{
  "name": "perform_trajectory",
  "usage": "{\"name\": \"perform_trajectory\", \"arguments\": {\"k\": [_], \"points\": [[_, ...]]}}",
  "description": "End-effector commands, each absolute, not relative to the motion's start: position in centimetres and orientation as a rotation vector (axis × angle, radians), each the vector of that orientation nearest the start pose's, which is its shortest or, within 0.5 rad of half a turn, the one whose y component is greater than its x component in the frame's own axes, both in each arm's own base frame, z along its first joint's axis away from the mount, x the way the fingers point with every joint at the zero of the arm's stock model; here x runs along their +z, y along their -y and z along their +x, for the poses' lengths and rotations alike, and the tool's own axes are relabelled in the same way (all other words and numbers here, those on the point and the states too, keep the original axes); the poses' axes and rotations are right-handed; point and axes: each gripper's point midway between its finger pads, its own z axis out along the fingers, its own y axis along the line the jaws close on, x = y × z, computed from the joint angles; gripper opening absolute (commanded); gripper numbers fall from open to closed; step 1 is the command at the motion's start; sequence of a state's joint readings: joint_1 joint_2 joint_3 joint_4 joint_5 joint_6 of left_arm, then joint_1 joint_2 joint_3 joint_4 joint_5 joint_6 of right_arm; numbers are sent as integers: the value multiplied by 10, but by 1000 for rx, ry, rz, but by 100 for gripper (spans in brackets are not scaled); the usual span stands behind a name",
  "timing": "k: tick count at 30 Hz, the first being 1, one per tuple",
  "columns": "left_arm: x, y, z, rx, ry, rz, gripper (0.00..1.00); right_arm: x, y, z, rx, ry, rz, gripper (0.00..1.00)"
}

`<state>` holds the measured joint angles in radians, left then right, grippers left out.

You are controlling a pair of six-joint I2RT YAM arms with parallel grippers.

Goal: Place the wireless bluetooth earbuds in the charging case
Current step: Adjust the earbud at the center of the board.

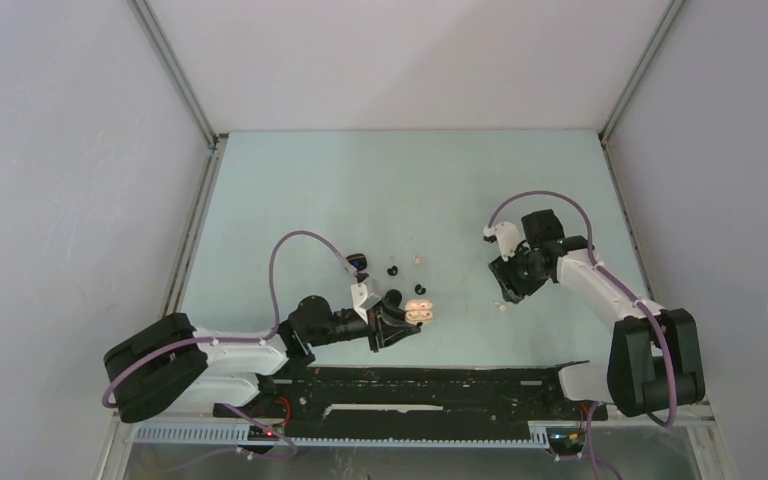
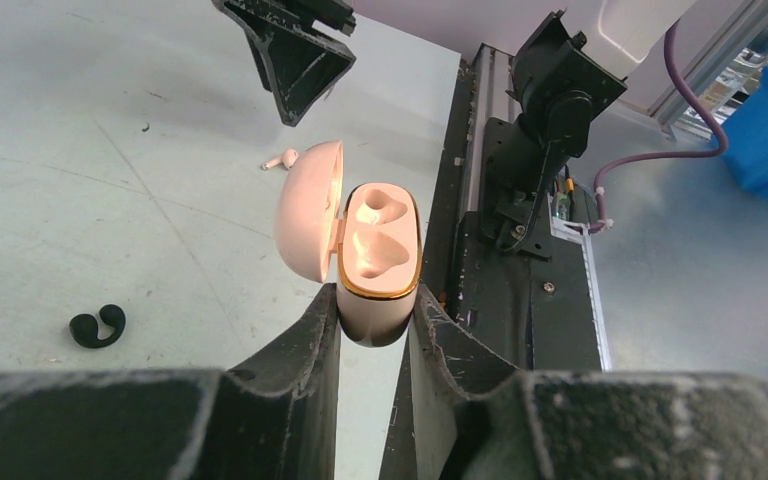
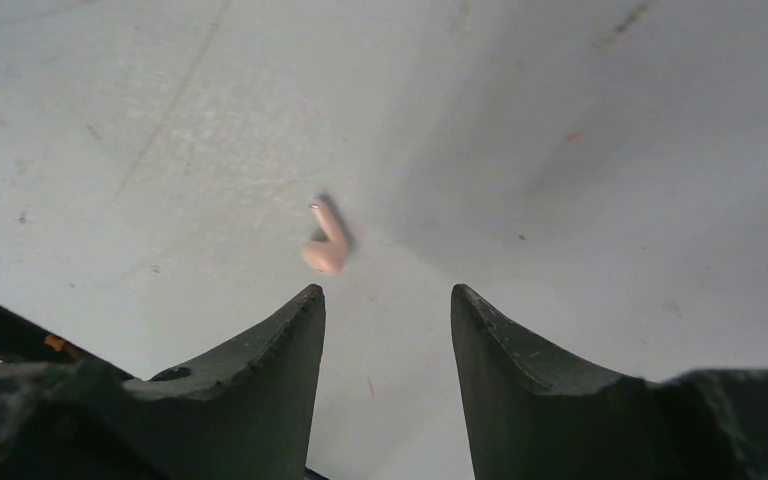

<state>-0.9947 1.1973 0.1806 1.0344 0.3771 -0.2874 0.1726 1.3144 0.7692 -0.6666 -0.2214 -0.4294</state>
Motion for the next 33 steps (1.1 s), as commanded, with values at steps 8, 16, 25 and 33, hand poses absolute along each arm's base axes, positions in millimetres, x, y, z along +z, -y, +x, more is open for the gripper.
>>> {"name": "perform_trajectory", "arguments": {"k": [8, 16, 25, 33], "points": [[174, 330, 119, -1288, -1377, 874, 0, 30, -94, 230, 246, -2617, -1096, 55], [174, 331, 118, -1288, -1382, 880, 0, 20, -66, 244, 9, -2670, -1048, 55], [168, 334, 115, -1295, -1395, 898, 0, 32, -64, 247, 86, -2652, -961, 51], [166, 334, 114, -1294, -1402, 901, 0, 62, -77, 247, 324, -2562, -865, 46]]}}
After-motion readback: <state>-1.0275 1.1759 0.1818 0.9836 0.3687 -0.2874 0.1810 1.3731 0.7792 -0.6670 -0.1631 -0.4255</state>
